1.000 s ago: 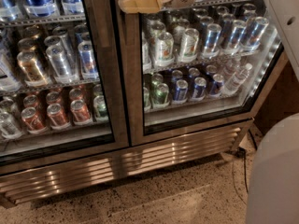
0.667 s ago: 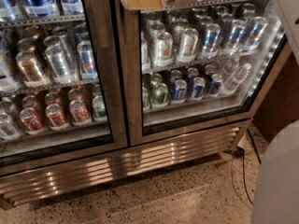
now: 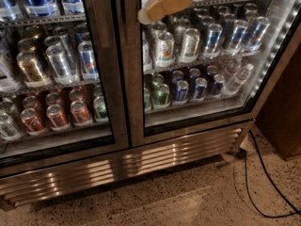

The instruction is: Open right fridge door

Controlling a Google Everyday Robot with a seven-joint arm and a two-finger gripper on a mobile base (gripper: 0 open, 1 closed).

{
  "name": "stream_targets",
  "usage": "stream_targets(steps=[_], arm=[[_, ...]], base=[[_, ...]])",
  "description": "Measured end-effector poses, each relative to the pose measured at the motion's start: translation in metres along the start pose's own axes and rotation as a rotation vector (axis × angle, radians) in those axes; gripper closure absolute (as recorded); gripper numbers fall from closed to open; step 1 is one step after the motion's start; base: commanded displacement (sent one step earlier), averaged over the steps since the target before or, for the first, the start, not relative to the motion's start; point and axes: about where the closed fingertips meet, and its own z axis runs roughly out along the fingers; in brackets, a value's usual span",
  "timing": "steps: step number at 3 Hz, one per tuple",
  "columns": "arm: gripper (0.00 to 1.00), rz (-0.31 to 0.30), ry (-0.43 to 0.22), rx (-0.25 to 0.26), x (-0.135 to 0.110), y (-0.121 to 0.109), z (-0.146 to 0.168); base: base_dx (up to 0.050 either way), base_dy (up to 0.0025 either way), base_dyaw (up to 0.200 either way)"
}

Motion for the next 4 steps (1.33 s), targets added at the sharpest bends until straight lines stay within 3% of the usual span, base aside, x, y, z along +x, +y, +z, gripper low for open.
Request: stream_targets(steps=[1,2,4], arm=[[0.0,-0.06,0.106,0.219,-0.026,0.024,-0.059],[0.0,-0.075,0.154,0.321,-0.034,0.034,-0.086],[0.0,-0.076,0.153,0.321,-0.035,0.034,-0.085]], base=[[0.0,0.0,0.0],[0.0,0.0,0.0],[-0.027,-0.0021,0.156]])
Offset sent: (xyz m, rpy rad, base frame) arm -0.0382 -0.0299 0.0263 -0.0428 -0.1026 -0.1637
